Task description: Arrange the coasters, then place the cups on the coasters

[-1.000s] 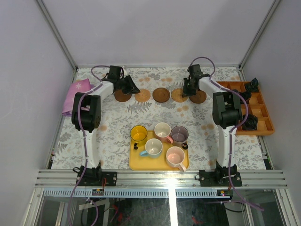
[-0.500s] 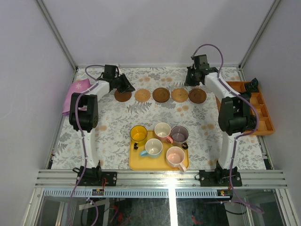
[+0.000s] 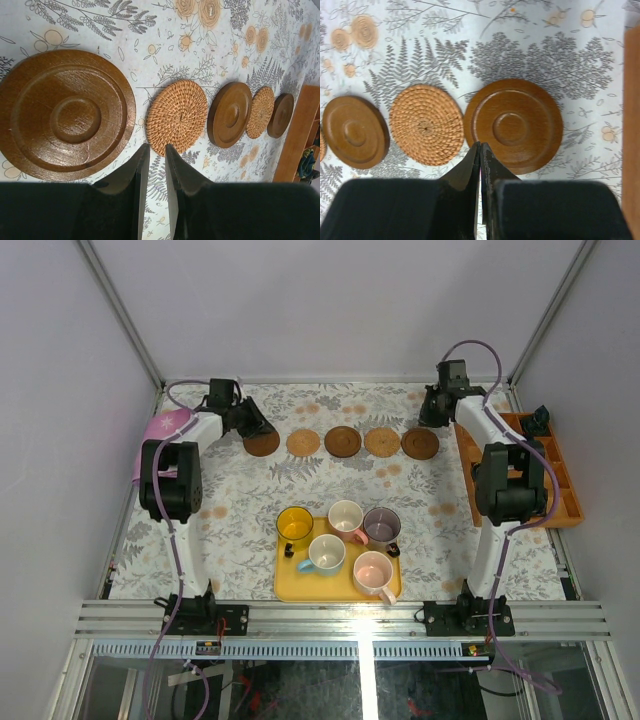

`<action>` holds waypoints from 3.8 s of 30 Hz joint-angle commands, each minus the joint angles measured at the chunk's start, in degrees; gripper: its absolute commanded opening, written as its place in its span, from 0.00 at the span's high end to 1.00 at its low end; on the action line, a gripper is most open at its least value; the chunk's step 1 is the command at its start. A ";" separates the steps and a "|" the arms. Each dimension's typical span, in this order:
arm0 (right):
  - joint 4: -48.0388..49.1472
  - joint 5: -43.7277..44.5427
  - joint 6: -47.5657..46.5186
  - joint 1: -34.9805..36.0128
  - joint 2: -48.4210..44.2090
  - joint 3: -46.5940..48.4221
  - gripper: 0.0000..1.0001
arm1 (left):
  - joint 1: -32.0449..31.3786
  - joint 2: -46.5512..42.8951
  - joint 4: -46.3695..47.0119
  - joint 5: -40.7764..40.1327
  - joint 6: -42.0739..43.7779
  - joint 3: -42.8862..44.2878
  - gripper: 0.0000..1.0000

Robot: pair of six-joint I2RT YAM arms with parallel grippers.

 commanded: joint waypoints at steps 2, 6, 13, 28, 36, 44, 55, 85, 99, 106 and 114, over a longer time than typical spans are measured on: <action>0.28 2.02 0.41 -1.23 0.81 -1.06 1.00 | 1.19 -1.47 1.31 -0.79 0.20 -0.25 0.81; 0.23 1.68 0.60 -1.69 2.27 -1.55 1.00 | 1.44 -1.32 1.29 -0.86 0.17 -0.25 0.81; -0.38 0.89 0.88 -1.89 5.00 -1.67 1.00 | 1.74 -1.16 1.20 -0.56 -0.16 -0.84 0.81; 0.18 1.09 1.60 -3.60 8.36 -1.41 1.00 | 1.74 -0.52 1.54 0.03 -0.61 -1.26 0.81; 0.64 1.63 2.08 -4.43 9.87 -0.76 1.00 | 1.74 0.08 1.56 0.80 -0.69 -1.04 0.81; 0.85 2.07 2.14 -4.95 11.19 0.87 1.00 | 1.76 0.89 1.57 1.29 -0.66 -0.70 0.81; 0.42 2.03 2.14 -5.23 12.10 3.15 1.00 | 1.72 1.85 0.86 1.92 -0.26 0.52 0.81; 3.66 -6.39 -1.16 -5.19 -1.76 0.35 0.91 | 1.72 -1.46 2.85 1.82 0.55 1.91 0.81; 12.75 -5.39 -0.31 -6.46 -14.03 -5.48 0.54 | 1.71 -10.33 10.54 -1.89 3.42 -4.97 0.63; 27.89 -21.28 17.39 -15.90 -16.94 -13.14 0.11 | 1.77 -16.88 15.68 -3.73 3.98 -10.54 0.27; 42.98 -36.19 28.23 -21.25 -14.43 -18.49 0.12 | 1.11 -22.99 17.65 -6.72 2.38 -15.80 0.21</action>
